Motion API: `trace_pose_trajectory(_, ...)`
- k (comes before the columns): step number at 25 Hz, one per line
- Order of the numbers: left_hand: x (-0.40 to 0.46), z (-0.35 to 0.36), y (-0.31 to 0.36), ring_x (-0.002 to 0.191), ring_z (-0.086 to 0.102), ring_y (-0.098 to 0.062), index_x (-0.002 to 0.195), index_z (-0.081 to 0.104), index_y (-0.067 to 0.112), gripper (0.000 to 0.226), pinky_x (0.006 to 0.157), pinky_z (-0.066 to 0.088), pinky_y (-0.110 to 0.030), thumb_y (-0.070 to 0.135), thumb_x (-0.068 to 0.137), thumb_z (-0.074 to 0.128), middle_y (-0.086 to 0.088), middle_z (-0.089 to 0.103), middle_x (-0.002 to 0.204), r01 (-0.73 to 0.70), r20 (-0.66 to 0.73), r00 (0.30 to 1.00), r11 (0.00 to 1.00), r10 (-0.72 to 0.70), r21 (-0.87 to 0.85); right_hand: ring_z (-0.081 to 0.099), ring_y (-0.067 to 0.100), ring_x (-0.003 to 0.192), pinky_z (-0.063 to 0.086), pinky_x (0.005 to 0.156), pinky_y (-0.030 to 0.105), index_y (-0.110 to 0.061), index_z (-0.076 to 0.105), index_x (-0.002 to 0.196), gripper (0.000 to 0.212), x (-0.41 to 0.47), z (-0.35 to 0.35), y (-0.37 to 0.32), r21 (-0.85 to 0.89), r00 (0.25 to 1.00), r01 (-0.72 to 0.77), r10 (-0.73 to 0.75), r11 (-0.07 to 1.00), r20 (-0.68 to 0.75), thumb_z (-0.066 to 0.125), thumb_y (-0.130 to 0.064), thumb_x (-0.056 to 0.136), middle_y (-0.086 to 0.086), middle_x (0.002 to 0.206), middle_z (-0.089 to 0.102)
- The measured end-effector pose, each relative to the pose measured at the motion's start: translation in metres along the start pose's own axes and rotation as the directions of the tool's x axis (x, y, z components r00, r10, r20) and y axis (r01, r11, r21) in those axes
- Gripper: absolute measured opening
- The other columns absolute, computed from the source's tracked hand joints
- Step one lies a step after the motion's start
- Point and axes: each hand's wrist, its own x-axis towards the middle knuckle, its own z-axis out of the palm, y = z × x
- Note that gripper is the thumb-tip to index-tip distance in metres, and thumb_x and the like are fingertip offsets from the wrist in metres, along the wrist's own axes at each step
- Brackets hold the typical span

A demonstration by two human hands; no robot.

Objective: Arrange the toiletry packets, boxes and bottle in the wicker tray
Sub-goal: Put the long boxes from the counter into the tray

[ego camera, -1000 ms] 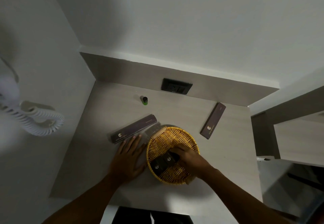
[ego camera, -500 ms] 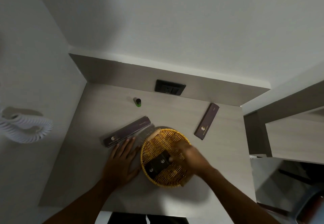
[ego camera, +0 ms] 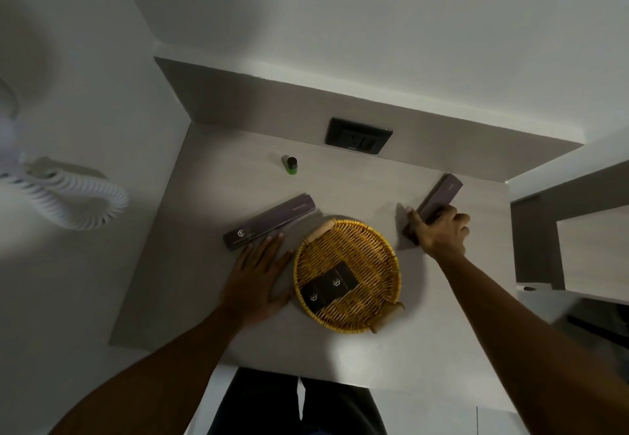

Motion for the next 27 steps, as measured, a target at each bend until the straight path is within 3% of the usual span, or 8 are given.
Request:
trace_pose_trajectory(6,-0.002,-0.003,0.001,0.155,0.007,-0.027,0.158,0.023,0.025,0.082,0.122,0.012,-0.049,0.068,0.09,0.043,-0.01,0.013,0.168,-0.013,-0.007,1.0,1.0,0.013,0.006,0.06,0.04,0.102,0.053,0.089,0.052,-0.004,0.05,0.118,0.057,-0.002,-0.01,0.007,0.216,0.99,-0.14,0.138,0.966,0.023,0.077,-0.031,0.076,0.022,0.12,0.06)
trace_pose_trajectory(9,-0.002,-0.009,0.003,0.154,0.014,-0.029,0.157,0.028,0.022,0.08,0.12,0.016,-0.05,0.069,0.092,0.035,-0.013,0.019,0.167,-0.027,-0.015,1.0,1.0,0.027,0.003,0.063,0.032,0.095,0.057,0.082,0.049,-0.011,0.058,0.115,0.043,-0.029,-0.049,0.024,0.257,0.994,0.105,-0.112,0.961,0.014,0.077,-0.023,0.078,0.015,0.115,0.063)
trace_pose_trajectory(11,-0.004,-0.01,0.005,0.153,0.016,-0.031,0.156,0.029,0.021,0.08,0.12,0.018,-0.051,0.07,0.093,0.03,-0.014,0.021,0.166,-0.028,-0.012,1.0,1.0,0.028,0.014,0.06,0.03,0.097,0.056,0.079,0.046,-0.015,0.058,0.117,0.047,-0.048,-0.075,0.041,0.078,0.887,0.46,-0.462,0.884,0.002,0.079,-0.013,0.074,0.012,0.115,0.06)
trace_pose_trajectory(14,-0.004,-0.012,0.004,0.153,0.018,-0.032,0.156,0.031,0.019,0.08,0.12,0.019,-0.051,0.07,0.094,0.031,-0.016,0.021,0.165,-0.027,-0.009,1.0,1.0,0.027,0.016,0.056,0.027,0.103,0.051,0.08,0.042,-0.024,0.062,0.117,0.053,-0.079,-0.087,0.041,-0.212,0.58,0.814,-0.776,0.54,0.25,0.078,-0.004,0.07,0.004,0.117,0.061)
trace_pose_trajectory(16,-0.004,-0.012,0.005,0.152,0.02,-0.034,0.155,0.033,0.019,0.08,0.12,0.019,-0.051,0.069,0.093,0.035,-0.016,0.023,0.164,-0.027,-0.014,1.0,0.999,0.028,0.023,0.054,0.025,0.109,0.045,0.083,0.042,-0.029,0.064,0.113,0.049,-0.093,-0.078,0.031,-0.309,0.504,0.859,-0.78,0.408,0.371,0.076,-0.006,0.072,-0.001,0.12,0.061)
trace_pose_trajectory(19,-0.003,-0.016,0.008,0.152,0.022,-0.034,0.154,0.035,0.019,0.079,0.12,0.02,-0.052,0.068,0.092,0.039,-0.015,0.025,0.164,-0.017,-0.01,1.0,1.0,0.017,0.009,0.047,0.021,0.12,0.032,0.088,0.037,-0.034,0.064,0.112,0.044,-0.099,-0.059,0.018,-0.367,0.478,0.87,-0.739,0.328,0.474,0.069,-0.007,0.078,-0.006,0.128,0.056)
trace_pose_trajectory(24,-0.003,-0.014,0.006,0.154,0.015,-0.03,0.156,0.03,0.023,0.079,0.121,0.02,-0.052,0.069,0.092,0.039,-0.011,0.019,0.167,-0.003,0.001,1.0,1.0,0.003,-0.022,0.042,0.02,0.124,0.032,0.093,0.036,-0.035,0.056,0.124,0.038,-0.1,-0.038,0.009,-0.396,0.485,0.871,-0.639,0.291,0.597,0.06,-0.026,0.088,-0.003,0.138,0.048)
trace_pose_trajectory(27,-0.004,-0.011,0.005,0.154,0.016,-0.029,0.154,0.034,0.025,0.077,0.12,0.021,-0.051,0.068,0.091,0.042,-0.01,0.019,0.167,0.006,-0.01,1.0,0.999,-0.007,-0.049,0.045,0.02,0.122,0.036,0.093,0.036,-0.031,0.052,0.129,0.046,-0.095,-0.053,-0.002,-0.282,0.504,0.861,-0.642,0.423,0.578,0.062,-0.041,0.085,-0.004,0.137,0.05)
